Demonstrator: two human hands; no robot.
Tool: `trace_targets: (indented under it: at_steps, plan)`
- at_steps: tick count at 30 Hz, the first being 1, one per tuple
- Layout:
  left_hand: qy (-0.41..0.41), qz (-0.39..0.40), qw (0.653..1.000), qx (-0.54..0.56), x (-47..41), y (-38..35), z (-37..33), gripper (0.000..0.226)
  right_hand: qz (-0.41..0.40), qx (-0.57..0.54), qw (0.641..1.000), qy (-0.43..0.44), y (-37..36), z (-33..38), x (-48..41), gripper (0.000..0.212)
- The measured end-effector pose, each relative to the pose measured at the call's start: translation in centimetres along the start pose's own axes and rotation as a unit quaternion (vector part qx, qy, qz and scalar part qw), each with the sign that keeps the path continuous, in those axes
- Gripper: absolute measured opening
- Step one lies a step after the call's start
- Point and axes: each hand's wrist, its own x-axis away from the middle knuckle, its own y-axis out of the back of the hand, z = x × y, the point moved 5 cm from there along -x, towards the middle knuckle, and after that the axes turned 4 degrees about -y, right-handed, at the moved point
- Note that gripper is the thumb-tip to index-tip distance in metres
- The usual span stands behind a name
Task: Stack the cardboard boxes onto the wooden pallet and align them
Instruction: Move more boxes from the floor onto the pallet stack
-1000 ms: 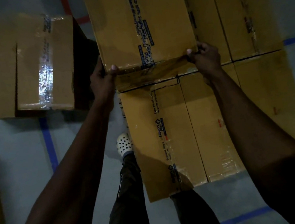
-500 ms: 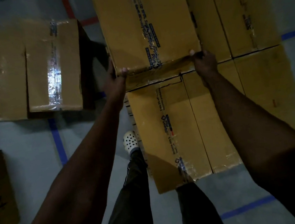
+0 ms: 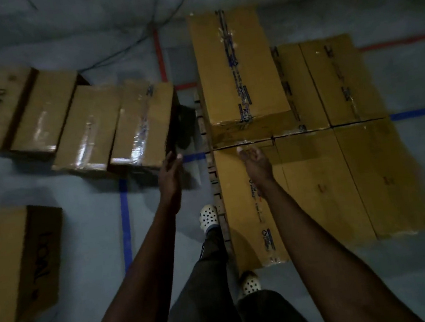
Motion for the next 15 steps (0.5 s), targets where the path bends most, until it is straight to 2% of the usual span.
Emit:
trace_targets:
  at_steps: [8, 15]
  plan:
    - [-0.038, -0.1, 0.993, 0.043, 15.9, 10.4, -3.7, 0.041, 0.098, -0.047, 0.991, 0.077, -7.8, 3.5, 16.8, 0.059]
    - [-0.02, -0.18, 0.98, 0.076, 18.9, 21.5, -3.6, 0.042, 0.136, -0.031, 0.987, 0.076, -16.9, 3.0, 24.1, 0.058]
